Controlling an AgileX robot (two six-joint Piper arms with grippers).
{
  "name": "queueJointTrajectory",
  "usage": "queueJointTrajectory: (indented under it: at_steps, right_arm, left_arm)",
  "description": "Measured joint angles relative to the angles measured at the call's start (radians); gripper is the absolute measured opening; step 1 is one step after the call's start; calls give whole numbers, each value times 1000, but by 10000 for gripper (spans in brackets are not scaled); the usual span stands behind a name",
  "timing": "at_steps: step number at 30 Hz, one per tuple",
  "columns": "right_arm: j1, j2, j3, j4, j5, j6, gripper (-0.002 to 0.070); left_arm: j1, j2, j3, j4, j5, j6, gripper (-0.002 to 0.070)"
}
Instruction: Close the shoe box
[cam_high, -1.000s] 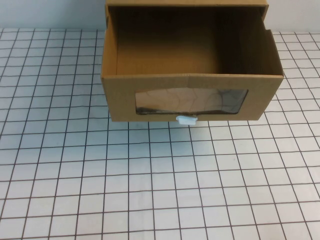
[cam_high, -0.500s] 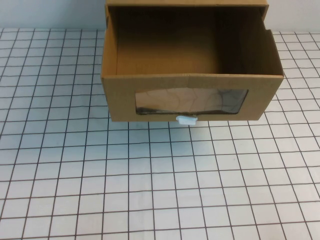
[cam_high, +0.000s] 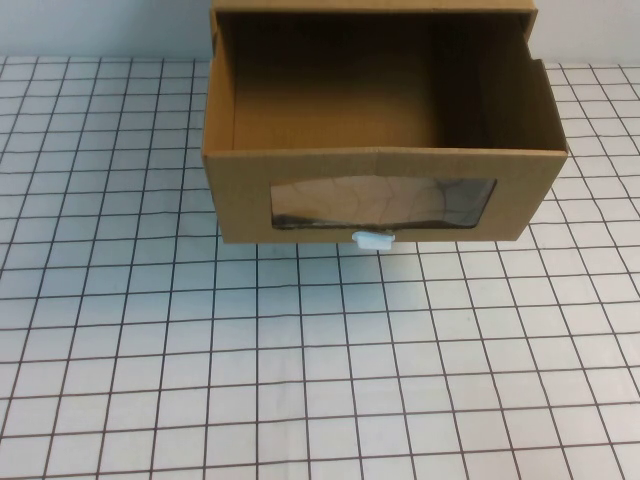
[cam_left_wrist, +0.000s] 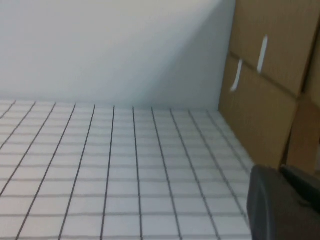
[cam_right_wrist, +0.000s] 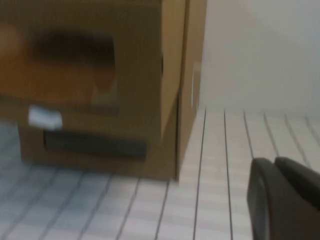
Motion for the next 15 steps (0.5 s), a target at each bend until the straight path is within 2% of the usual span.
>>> queueJointTrajectory:
  at_steps: [6, 9, 15]
  right_arm:
    - [0, 0, 0, 0, -385, 0, -14]
    - [0, 0, 0, 0, -476, 0, -14]
    - [0, 0, 0, 0, -525, 0, -14]
  left_arm:
    - [0, 0, 0, -2, -245, -143, -5]
    - [0, 0, 0, -4, -320, -157, -5]
    - [0, 0, 0, -4, -332, -162, -5]
